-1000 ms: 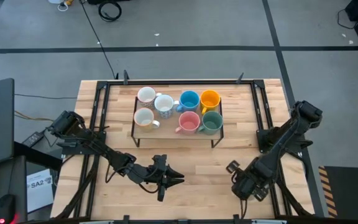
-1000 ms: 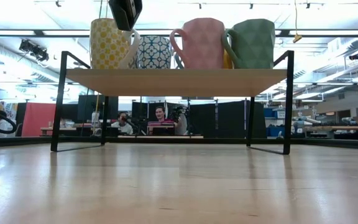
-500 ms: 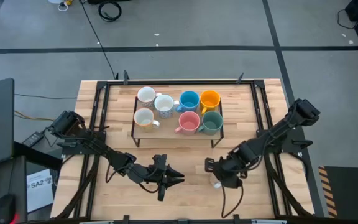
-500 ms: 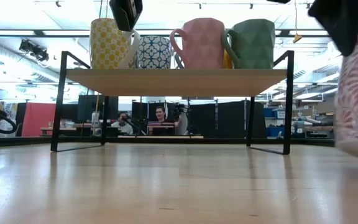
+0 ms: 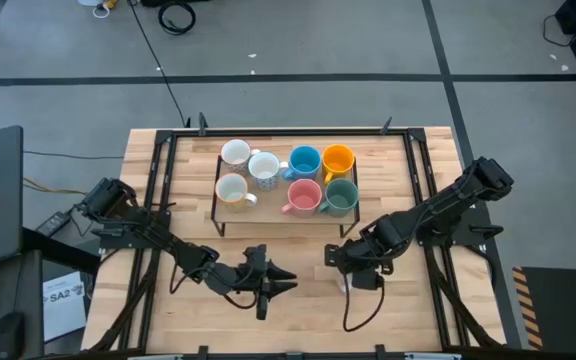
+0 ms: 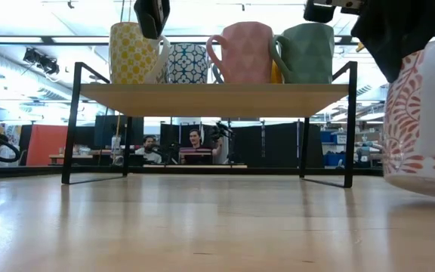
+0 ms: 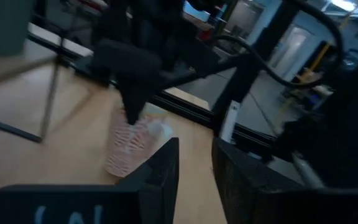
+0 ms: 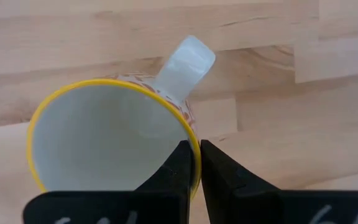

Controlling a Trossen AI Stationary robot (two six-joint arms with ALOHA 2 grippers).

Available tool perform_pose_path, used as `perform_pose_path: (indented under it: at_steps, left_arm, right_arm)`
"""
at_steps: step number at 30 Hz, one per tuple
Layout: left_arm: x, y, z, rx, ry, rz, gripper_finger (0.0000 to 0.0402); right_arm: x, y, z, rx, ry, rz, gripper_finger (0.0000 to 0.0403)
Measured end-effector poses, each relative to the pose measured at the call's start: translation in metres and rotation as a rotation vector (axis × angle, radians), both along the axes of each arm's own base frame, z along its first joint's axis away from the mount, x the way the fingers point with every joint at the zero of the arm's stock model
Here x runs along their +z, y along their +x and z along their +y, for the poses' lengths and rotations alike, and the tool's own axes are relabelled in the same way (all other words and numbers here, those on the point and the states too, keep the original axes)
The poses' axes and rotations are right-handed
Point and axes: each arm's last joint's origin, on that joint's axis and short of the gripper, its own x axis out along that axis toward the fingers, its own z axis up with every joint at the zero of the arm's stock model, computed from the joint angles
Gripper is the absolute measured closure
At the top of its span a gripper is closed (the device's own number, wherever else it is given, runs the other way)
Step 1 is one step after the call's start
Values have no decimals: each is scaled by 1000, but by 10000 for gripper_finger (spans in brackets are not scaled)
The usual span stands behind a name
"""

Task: Place coffee mugs
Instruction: Put the orange patterned mug on the shelf

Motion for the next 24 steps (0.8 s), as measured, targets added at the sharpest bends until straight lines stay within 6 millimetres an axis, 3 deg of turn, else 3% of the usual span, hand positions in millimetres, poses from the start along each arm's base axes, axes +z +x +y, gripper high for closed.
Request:
perform_pose_path:
  at_steps: [9,18,24]
  left_arm:
    - [-4,9,5,66,69,5,231]
    - [-16,68,-31,29,449,1,219]
    - [-22,101,-46,70,538,-14,219]
  right_arm:
    - [0,1,-4,-89,39,33,374]
    - [0,1,-6,-137,48,48,374]
    - [0,1,-6,-138,48,48,374]
